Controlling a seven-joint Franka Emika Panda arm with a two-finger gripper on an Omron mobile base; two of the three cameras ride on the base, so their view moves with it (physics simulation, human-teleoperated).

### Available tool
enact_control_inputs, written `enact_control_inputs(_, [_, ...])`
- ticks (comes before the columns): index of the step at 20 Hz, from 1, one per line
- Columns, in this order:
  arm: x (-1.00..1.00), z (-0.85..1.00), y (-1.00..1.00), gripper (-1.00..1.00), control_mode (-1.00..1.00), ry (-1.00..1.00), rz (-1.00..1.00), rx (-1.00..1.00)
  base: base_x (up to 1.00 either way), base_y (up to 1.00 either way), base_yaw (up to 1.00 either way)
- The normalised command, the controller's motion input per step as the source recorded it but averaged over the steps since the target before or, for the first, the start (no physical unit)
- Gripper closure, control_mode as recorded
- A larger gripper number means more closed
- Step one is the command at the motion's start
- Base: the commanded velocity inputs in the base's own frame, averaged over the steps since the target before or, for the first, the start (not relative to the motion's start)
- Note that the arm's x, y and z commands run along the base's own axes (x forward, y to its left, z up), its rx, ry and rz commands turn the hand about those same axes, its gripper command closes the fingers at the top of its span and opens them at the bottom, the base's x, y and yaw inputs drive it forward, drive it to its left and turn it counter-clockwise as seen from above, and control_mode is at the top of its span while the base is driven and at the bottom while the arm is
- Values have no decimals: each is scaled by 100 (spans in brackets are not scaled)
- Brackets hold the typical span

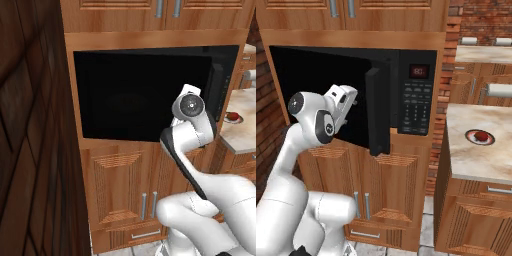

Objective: Remove the mango from the bowl and place it on the small plate. Then place the bowl with only the shrimp in the microwave, close the door, and press the start button to microwave the shrimp.

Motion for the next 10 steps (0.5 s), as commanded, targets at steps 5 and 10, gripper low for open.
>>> enact_control_inputs(5, [56, 3, 0, -100, -100, 0, 0, 2, 0, 0, 0])
enact_control_inputs(10, [59, 0, 0, -100, -100, 0, 0, 2, 0, 0, 0])
